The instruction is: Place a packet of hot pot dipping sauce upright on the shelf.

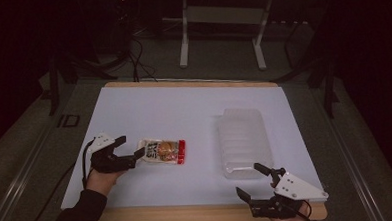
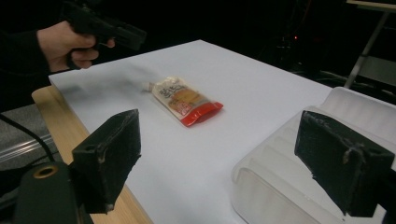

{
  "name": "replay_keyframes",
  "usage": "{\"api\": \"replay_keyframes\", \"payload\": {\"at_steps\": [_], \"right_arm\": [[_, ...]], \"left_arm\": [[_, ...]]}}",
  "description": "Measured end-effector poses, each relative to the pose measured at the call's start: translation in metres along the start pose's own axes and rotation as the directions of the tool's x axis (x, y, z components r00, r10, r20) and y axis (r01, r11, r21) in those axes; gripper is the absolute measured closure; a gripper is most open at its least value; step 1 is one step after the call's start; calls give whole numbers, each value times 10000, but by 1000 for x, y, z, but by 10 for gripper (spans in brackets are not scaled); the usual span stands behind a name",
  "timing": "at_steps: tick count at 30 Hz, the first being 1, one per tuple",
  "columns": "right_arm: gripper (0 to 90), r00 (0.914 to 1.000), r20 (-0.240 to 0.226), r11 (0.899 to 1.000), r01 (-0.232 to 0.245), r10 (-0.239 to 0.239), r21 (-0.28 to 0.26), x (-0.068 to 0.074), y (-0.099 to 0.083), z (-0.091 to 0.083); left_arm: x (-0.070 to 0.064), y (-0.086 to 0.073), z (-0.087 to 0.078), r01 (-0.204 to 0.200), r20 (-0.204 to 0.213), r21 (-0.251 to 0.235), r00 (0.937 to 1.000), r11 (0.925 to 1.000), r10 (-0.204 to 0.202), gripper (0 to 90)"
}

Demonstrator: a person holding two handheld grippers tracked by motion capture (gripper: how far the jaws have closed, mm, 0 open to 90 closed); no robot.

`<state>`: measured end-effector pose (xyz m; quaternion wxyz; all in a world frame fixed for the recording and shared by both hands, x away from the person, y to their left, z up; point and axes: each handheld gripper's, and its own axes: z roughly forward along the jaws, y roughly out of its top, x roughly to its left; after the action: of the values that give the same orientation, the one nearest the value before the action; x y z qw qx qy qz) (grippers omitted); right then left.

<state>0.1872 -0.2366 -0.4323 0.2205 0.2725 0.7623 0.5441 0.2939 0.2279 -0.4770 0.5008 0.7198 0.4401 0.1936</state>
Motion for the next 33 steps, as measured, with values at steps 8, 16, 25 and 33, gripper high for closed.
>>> {"api": "replay_keyframes", "payload": {"at_steps": [8,16,25,33], "right_arm": [[159,9999,-50,9999,99,-100,-40,2,0,-1],[159,9999,-109,10000,18,-18,20,1,-1,1],[172,9999,-151,10000,-65,66,65,0,-2,1],[172,9999,-161,9999,-25,27,116,0,-2,2]], "left_arm": [[12,-2,24,318,-485,582,9984,9978,-290,151],[23,-10,46,867,-807,1179,9937,9892,-775,222],[32,-22,66,1010,-984,2055,9917,9734,-821,315],[37,-28,75,1156,-1177,2488,9891,9616,-884,352]]}}
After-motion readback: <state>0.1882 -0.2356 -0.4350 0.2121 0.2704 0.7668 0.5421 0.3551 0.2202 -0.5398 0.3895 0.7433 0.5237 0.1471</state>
